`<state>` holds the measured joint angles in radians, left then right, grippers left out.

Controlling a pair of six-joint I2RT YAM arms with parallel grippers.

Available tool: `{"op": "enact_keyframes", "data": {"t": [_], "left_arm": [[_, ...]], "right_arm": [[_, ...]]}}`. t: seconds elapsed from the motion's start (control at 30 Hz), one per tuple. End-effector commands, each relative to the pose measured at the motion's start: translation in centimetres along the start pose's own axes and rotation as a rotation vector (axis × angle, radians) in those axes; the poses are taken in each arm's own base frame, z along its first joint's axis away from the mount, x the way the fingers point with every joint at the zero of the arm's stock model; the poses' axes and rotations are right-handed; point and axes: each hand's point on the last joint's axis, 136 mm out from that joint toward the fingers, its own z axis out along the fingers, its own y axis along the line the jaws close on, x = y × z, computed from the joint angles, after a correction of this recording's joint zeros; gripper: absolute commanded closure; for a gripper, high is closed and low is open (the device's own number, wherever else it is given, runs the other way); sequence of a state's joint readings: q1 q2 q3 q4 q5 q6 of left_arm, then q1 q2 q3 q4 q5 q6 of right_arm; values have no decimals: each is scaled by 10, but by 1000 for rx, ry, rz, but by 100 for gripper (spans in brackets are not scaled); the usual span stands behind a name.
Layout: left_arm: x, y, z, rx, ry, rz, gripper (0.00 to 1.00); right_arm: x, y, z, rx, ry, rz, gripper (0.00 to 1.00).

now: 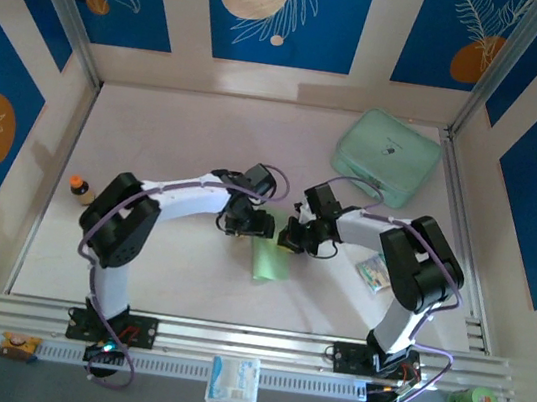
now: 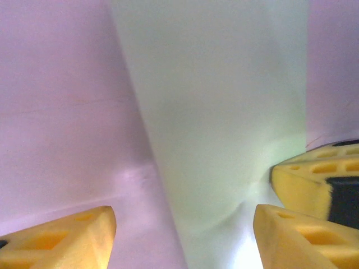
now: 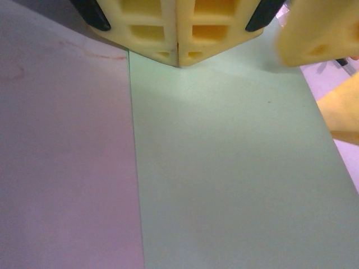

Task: Fold a paper plane with a square sheet of paper (pick it up from the middle)
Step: Hold the square sheet of paper at the center of the table.

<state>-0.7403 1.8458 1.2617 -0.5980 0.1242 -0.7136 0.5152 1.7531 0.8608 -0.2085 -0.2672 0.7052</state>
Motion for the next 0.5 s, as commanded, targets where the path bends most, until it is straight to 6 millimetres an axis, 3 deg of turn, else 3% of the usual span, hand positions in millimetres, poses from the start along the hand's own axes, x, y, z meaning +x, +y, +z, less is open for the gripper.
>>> {"op": "enact_keyframes", "data": {"t": [0.0,0.1,0.23,0.43,0.47], "left_arm": [[-20,5,-37,14,-143,-41,34],[-26,-8,-53,140,-201,-35,45],[-30,-36,-60,396,-207,-44,69],[-23,-63,-42,624,-117,-61,99],[-21,-64,-37,638,-105,-72,100]], "right_arm": [[15,-50,10,205,53,30,100],[15,-53,11,217,57,39,100],[14,-54,10,214,55,48,100],[15,-56,10,213,55,60,100],[15,-56,10,213,54,59,100]]}}
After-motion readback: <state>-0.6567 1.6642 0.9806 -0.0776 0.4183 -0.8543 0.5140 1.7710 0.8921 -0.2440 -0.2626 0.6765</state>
